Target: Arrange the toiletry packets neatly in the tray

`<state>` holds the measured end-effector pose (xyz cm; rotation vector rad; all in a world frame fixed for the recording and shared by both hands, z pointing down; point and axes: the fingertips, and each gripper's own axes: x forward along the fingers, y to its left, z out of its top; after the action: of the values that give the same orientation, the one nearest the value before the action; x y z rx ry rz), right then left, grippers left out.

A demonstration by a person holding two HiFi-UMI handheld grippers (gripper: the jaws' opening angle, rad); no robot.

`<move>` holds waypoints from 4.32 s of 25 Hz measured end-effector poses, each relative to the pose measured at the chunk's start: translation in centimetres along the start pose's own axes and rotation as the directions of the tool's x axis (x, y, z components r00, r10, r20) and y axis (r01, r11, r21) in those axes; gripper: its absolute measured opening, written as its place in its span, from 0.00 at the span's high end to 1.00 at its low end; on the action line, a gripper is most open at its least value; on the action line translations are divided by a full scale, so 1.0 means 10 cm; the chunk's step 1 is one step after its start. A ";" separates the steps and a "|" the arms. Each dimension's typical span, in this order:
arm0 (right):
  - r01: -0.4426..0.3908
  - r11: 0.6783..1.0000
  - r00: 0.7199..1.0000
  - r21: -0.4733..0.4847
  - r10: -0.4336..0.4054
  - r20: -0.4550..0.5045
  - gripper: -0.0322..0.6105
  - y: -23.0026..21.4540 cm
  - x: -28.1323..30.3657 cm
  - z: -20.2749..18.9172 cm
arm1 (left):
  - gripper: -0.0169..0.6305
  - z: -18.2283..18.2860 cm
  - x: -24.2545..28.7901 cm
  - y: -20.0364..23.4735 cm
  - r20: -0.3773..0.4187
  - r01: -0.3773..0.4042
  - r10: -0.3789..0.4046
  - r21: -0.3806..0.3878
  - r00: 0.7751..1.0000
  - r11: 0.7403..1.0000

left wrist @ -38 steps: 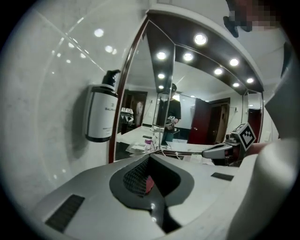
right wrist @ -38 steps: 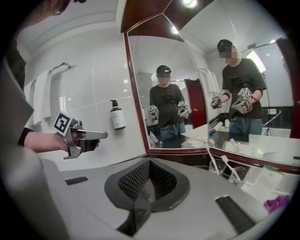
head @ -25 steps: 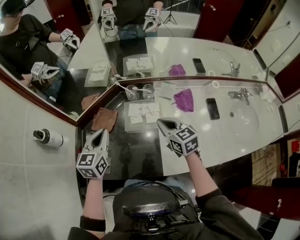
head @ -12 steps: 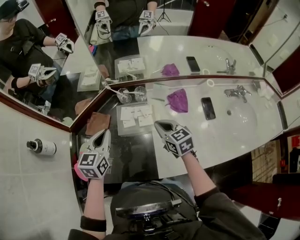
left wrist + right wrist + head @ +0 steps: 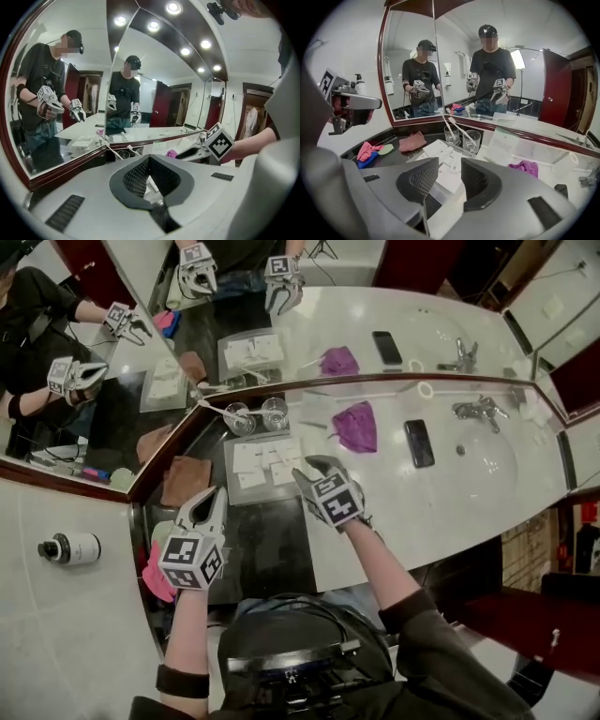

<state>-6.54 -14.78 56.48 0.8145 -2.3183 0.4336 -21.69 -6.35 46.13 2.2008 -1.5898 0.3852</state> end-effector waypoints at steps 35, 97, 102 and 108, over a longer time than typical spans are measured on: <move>-0.038 0.999 0.939 -0.038 0.023 -0.342 0.78 -0.14 1.15 -0.42 | 0.97 -0.24 0.21 0.24 -0.054 -0.003 0.001 -0.046 0.999 0.999; -0.227 0.915 0.915 -0.332 0.084 -0.395 0.66 -1.38 -0.13 -2.36 | 0.97 -0.81 1.48 -2.13 -0.248 0.197 -0.176 0.060 0.953 0.979; -0.212 0.918 0.921 -0.335 0.073 -0.383 0.66 -1.39 -0.14 -2.32 | 0.97 -0.79 1.47 -2.11 -0.242 0.195 -0.175 0.060 0.954 0.979; -0.171 0.929 0.941 -0.328 0.056 -0.332 0.67 -1.34 -0.27 -2.08 | 0.97 -0.71 1.31 -2.07 -0.215 0.184 -0.167 0.065 0.962 0.981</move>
<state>13.33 -13.50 71.44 0.3995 -2.0607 0.1706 2.18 -8.35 54.99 2.2576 -1.2788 0.6178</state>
